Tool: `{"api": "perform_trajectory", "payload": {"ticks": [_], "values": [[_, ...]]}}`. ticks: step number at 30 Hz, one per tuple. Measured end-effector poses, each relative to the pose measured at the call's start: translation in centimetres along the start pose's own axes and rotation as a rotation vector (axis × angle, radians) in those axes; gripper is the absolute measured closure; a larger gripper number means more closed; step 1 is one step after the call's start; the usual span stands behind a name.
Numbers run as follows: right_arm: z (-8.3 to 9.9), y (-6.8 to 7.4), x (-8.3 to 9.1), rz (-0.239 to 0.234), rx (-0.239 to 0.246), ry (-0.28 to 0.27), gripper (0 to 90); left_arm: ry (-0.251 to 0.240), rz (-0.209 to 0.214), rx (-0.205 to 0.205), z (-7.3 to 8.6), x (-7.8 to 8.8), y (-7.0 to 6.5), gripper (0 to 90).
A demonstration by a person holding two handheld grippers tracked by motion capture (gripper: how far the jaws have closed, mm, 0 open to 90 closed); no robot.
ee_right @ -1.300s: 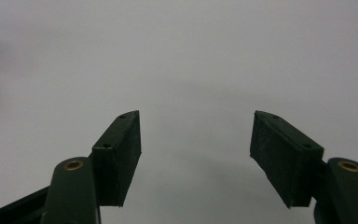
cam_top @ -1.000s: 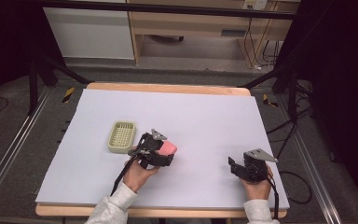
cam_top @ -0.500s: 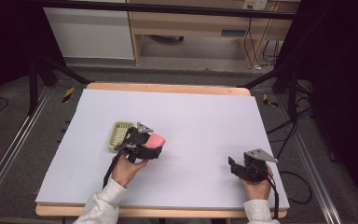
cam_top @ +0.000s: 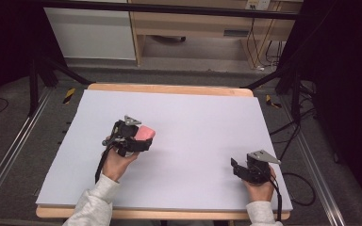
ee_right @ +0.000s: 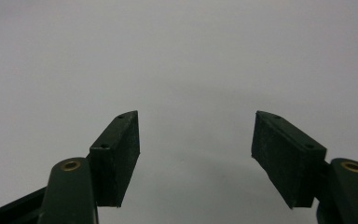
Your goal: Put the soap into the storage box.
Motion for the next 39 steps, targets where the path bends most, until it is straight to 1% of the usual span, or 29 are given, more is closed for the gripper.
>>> {"api": "perform_trajectory", "payload": {"ticks": [1, 5, 6, 7, 10, 12, 13, 16, 19, 20, 26, 28, 34, 39], "values": [[0.0, 0.0, 0.0, 0.0, -0.001, 0.0, 32.3, -0.006, -0.01, 0.005, -0.2, 0.1, 0.4, 36.8], [0.0, 0.0, 0.0, 0.0, 0.0, -0.001, 32.2, -0.014, -0.019, 0.015, -0.4, 0.2, 1.0, 36.8], [0.0, 0.0, 0.0, 0.001, 0.005, -0.002, 32.2, -0.021, -0.025, 0.025, -0.4, 0.2, 1.3, 36.8], [0.0, 0.0, 0.0, 0.0, 0.005, -0.002, 32.2, -0.021, -0.025, 0.025, -0.4, 0.2, 1.3, 36.8], [0.0, 0.0, 0.0, 0.001, 0.006, -0.001, 32.2, -0.019, -0.043, 0.031, -0.5, 0.2, 2.0, 36.8], [0.0, 0.0, 0.0, 0.0, 0.007, -0.002, 32.2, -0.02, -0.046, 0.034, -0.5, 0.2, 2.1, 36.8], [0.0, 0.0, 0.0, 0.0, 0.006, -0.001, 32.2, -0.018, -0.054, 0.039, -0.5, 0.2, 2.5, 36.8], [0.0, 0.0, 0.0, 0.0, 0.006, 0.0, 32.2, -0.02, -0.06, 0.041, -0.5, 0.2, 2.8, 36.8], [0.0, 0.0, 0.0, 0.0, 0.003, 0.0, 32.2, -0.026, -0.077, 0.051, -0.7, 0.1, 3.4, 36.8], [0.0, 0.0, 0.0, 0.0, 0.006, 0.0, 32.2, -0.021, -0.078, 0.048, -0.7, 0.1, 3.6, 36.8], [0.0, 0.0, -0.1, 0.001, 0.004, 0.001, 32.2, -0.028, -0.094, 0.062, -0.9, 0.0, 4.5, 36.8], [0.1, 0.0, -0.1, 0.001, 0.004, 0.001, 32.2, -0.027, -0.095, 0.065, -0.9, 0.0, 4.6, 36.8], [0.0, 0.0, 0.0, -0.001, 0.004, -0.009, 31.7, -0.014, -0.107, 0.068, -0.8, -0.7, 5.2, 36.8], [0.0, 0.0, 0.0, 0.0, -0.002, -0.011, 31.2, -0.007, -0.114, 0.082, -0.5, -1.3, 5.8, 36.8]]}}
Point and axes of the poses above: each handheld gripper's, and its own axes: x roughly backward along the jaws, z roughly out of its underside, y roughly to its left, the point moved 1 cm from there along -x, roughly forward along the jaws, and after that the axes turned 10 degrees about -y, right-handed, at the moved point
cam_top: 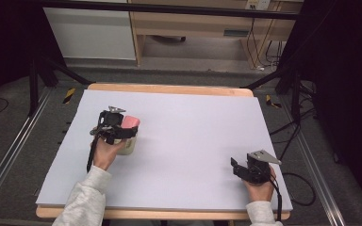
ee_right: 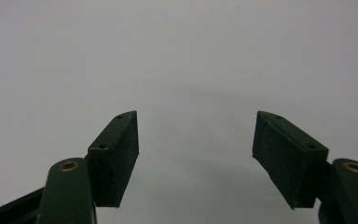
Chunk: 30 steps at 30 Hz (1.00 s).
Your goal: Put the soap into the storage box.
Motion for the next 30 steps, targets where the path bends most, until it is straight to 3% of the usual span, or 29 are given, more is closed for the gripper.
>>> {"api": "perform_trajectory", "payload": {"ticks": [15, 30], "values": [[0.0, 0.0, -0.1, -0.003, 0.003, 0.003, 30.8, 0.03, -0.044, 0.03, 1.1, -1.4, 1.6, 36.8], [0.1, 0.1, -0.1, -0.007, 0.006, 0.007, 30.8, 0.051, -0.059, 0.04, 2.1, -2.0, 2.2, 36.8]]}}
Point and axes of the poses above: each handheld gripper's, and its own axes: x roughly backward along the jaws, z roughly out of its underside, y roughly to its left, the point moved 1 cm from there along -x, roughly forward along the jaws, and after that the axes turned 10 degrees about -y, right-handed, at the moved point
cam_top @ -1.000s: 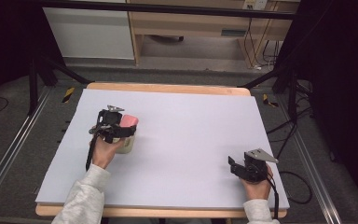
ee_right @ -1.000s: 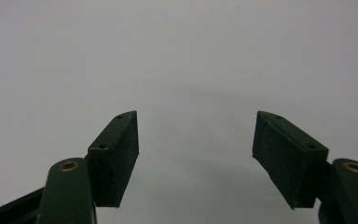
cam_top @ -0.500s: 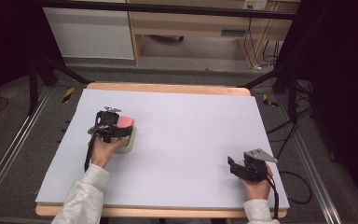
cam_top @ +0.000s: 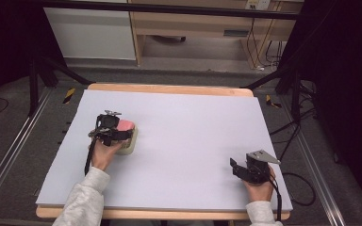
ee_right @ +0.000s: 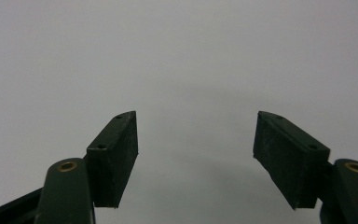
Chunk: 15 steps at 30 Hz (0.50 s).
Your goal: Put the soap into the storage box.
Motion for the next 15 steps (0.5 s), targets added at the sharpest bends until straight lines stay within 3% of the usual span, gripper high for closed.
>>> {"api": "perform_trajectory", "payload": {"ticks": [15], "values": [[0.01, 0.03, -0.04, -0.001, 0.002, 0.002, 30.7, 0.023, -0.006, 0.002, 0.77, -0.56, 0.15, 36.8]]}}
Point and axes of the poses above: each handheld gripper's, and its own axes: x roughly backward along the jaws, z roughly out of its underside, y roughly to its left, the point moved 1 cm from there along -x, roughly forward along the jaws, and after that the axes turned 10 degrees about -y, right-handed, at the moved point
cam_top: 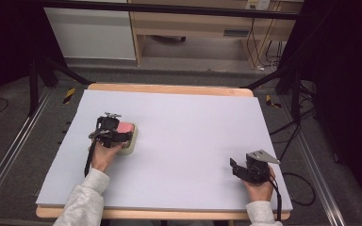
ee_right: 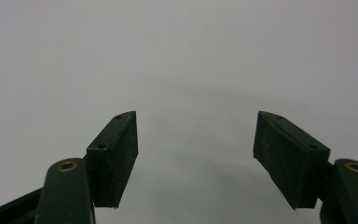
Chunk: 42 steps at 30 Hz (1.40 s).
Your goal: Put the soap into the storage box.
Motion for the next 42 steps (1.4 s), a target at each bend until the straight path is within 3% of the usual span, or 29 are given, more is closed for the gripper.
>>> {"api": "perform_trajectory", "payload": {"ticks": [33, 36, 38, 42], "values": [[0.0, 0.1, 0.0, -0.004, -0.001, 0.003, 29.9, 0.014, -0.02, -0.004, 0.7, -1.0, -0.1, 36.6], [0.0, 0.1, 0.0, -0.005, -0.005, 0.005, 29.7, 0.009, -0.029, -0.009, 0.7, -1.0, -0.1, 36.1], [0.0, 0.1, -0.1, -0.004, 0.001, 0.004, 29.6, -0.027, -0.016, -0.004, 0.5, -0.5, 0.1, 36.2], [0.0, 0.1, -0.1, -0.003, 0.001, 0.004, 29.4, -0.051, -0.008, 0.002, 0.1, 0.2, 0.2, 34.2]]}}
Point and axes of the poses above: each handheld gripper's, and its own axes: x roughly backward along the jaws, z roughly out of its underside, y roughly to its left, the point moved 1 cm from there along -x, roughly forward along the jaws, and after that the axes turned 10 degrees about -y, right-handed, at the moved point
